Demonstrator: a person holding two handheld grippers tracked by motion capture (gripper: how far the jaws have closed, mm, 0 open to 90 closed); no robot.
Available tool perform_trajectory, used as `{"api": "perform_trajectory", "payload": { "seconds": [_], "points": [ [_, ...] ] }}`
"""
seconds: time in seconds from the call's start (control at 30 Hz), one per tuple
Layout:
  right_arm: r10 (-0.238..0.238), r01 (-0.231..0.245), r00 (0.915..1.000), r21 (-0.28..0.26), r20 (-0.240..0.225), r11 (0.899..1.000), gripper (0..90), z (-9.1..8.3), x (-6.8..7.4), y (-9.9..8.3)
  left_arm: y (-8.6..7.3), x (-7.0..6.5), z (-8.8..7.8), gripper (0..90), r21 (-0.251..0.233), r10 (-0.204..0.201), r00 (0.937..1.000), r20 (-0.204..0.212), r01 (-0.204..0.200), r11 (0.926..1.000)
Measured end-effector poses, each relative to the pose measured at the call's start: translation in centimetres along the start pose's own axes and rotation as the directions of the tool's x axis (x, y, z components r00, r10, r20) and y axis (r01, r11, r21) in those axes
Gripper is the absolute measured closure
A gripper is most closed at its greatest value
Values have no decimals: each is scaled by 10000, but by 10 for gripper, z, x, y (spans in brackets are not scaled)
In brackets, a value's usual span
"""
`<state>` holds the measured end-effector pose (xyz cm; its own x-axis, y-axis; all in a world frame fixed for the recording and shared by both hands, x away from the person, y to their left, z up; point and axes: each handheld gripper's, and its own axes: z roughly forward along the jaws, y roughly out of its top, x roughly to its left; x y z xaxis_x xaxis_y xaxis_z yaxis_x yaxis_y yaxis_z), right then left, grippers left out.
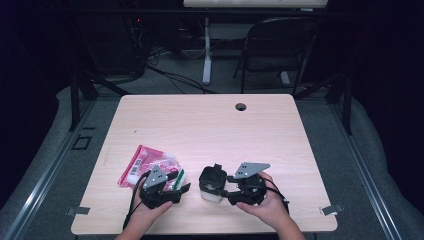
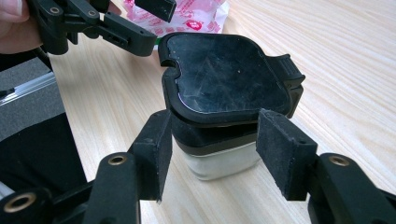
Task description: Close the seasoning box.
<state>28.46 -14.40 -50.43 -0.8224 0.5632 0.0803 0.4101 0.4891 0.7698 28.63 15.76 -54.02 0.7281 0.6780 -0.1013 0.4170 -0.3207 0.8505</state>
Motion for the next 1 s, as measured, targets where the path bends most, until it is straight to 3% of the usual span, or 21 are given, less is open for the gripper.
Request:
{"api": "perform_trajectory", "payload": {
  "seconds": [0.4, 1.0],
  "points": [
    [-148, 150, 9998, 199, -117, 9997, 486, -2, -1, -2, 0, -1, -1, 362, -27, 58, 10000, -61, -58, 10000],
    [194, -194, 9998, -23, 39, 9998, 487, -9, -10, 1, -1, 1, -6, 362, -50, 8, 9997, -230, -10, 10000]
  ]
}}
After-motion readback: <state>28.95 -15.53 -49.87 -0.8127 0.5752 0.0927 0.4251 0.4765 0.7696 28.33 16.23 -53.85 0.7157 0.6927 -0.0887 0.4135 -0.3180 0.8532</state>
